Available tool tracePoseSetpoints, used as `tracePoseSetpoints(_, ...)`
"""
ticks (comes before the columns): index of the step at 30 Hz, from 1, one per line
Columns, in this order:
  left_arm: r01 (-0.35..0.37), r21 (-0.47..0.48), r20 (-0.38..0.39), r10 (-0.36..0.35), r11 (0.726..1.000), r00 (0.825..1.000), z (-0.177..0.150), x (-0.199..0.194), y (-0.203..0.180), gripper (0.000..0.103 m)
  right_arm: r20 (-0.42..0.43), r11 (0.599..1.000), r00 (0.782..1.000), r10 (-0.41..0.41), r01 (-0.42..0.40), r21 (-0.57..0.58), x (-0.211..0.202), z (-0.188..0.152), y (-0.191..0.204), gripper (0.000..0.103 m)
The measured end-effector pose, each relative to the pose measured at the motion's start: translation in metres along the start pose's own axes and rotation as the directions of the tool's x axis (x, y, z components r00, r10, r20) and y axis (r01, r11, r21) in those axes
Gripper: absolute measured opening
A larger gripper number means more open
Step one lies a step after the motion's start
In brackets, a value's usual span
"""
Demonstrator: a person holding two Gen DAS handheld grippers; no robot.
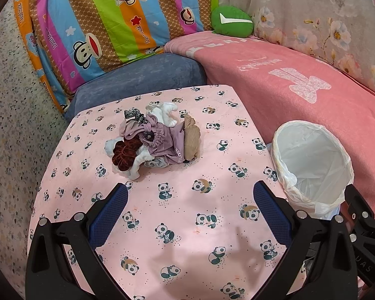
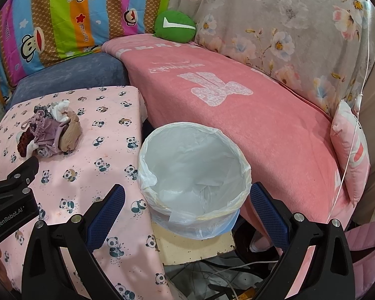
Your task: Collect trash
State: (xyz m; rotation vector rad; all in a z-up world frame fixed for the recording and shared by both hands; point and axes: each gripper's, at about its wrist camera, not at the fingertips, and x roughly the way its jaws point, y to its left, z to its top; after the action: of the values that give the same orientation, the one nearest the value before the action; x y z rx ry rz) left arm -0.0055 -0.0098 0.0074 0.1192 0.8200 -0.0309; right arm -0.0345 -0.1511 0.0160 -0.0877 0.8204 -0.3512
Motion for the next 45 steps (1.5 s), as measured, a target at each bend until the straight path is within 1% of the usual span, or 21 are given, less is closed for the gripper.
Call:
tracePoseSetpoints(34, 0.000, -0.003, 0.001, 0.000, 1.000, 1.000, -0.001, -0.001, 0.000, 0.096, 0.002, 1.000, 1.000, -0.002, 0.002, -0.004, -0.002, 0.000, 0.004, 0.098)
tracePoseSetpoints(45, 0.004, -0.011, -0.002, -0.004, 1.000, 1.000, -0.005, 0.002, 0.009, 0.096, 0.005, 1.000, 1.000, -0.002, 0.002, -0.011, -0.005, 0.000, 0.010, 0.098)
